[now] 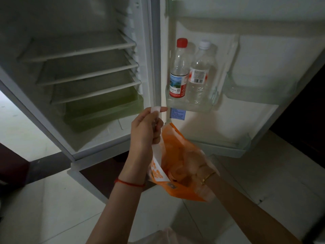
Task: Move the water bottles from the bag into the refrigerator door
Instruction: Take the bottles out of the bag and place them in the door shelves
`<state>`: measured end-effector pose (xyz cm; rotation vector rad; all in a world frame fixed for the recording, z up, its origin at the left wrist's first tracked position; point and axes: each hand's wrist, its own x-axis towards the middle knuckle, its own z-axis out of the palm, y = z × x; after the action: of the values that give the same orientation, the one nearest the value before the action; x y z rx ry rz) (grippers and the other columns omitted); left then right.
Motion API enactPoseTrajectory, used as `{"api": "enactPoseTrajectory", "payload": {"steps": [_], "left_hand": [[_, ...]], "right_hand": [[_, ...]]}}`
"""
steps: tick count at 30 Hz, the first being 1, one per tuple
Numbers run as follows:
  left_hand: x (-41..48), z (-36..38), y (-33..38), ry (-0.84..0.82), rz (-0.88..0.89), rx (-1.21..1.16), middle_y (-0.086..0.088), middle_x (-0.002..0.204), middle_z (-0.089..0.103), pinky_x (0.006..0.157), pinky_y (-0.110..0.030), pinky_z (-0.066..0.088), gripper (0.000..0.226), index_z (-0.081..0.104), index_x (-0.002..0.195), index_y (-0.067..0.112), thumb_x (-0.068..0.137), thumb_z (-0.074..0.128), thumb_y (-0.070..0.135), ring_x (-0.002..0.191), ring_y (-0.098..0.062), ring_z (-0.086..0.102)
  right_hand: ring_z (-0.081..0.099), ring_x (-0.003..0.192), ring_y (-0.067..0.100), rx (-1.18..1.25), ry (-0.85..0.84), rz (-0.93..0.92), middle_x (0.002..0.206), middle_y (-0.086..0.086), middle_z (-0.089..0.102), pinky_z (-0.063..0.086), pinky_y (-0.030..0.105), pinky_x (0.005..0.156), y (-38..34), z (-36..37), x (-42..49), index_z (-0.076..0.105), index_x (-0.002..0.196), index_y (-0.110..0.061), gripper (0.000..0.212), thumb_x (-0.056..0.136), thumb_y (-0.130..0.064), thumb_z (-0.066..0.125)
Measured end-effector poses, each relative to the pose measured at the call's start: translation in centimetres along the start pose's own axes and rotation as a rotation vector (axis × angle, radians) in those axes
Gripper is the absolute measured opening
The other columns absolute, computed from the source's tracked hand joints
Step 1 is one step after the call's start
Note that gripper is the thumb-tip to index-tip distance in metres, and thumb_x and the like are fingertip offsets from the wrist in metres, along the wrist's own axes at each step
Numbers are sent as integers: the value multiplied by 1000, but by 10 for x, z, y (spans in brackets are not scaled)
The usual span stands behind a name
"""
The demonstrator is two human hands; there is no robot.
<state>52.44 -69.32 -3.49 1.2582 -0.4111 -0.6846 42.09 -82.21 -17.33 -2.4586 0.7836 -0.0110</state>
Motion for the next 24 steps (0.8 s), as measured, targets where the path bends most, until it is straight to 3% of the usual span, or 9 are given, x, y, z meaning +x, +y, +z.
{"api": "enactPoseTrajectory", "payload": {"steps": [3, 6, 10, 13, 16, 20, 24], "left_hand": [[6, -3, -3, 28, -3, 7, 2, 55, 41, 37, -17, 23, 30, 70, 106, 9, 102, 40, 11, 39, -5, 28], [13, -6, -8, 55, -16, -9, 2, 54, 41, 36, -16, 22, 29, 70, 104, 9, 101, 41, 10, 38, -6, 27], [22, -10, -17, 113, -34, -19, 0, 54, 40, 36, -15, 20, 26, 67, 102, 5, 100, 41, 8, 35, -5, 25], [28, -17, -22, 149, -44, -10, 3, 49, 41, 36, -15, 20, 29, 69, 99, 9, 100, 40, 7, 34, -4, 25], [33, -25, -26, 182, -61, -4, 7, 45, 43, 37, -16, 20, 27, 69, 101, 8, 100, 42, 8, 35, -4, 26], [39, -33, -28, 219, -83, -22, 6, 46, 43, 38, -17, 20, 26, 68, 105, 7, 100, 43, 9, 36, -5, 27], [43, -36, -25, 203, -95, -34, 7, 46, 43, 37, -16, 21, 27, 67, 106, 6, 100, 41, 10, 35, -4, 27]], "right_hand": [[58, 96, 18, 52, 32, 30, 104, -1, 59, 41, 26, 78, 3, -5, -2, 52, 127, -16, 66, 67, -37, 70], [57, 73, 21, 127, 137, 66, 77, -8, 56, 37, 25, 61, 2, -14, -1, 51, 84, -20, 37, 64, -40, 75], [60, 73, 17, 261, 295, 89, 80, -2, 62, 46, 25, 59, -10, -39, -2, 54, 90, -14, 45, 67, -41, 82], [57, 72, 9, 395, 412, 61, 80, -6, 60, 39, 15, 55, -19, -61, -8, 53, 93, -15, 43, 68, -34, 83], [58, 78, 4, 414, 506, -17, 87, -10, 60, 44, 16, 65, -28, -76, -12, 50, 96, -17, 41, 73, -33, 80], [59, 87, 14, 385, 652, -74, 93, -6, 62, 53, 29, 78, -33, -88, -2, 48, 95, -21, 39, 74, -31, 79], [60, 88, 18, 414, 713, -66, 94, -4, 62, 55, 44, 79, -25, -84, 24, 48, 93, -21, 40, 71, -35, 79]]}}
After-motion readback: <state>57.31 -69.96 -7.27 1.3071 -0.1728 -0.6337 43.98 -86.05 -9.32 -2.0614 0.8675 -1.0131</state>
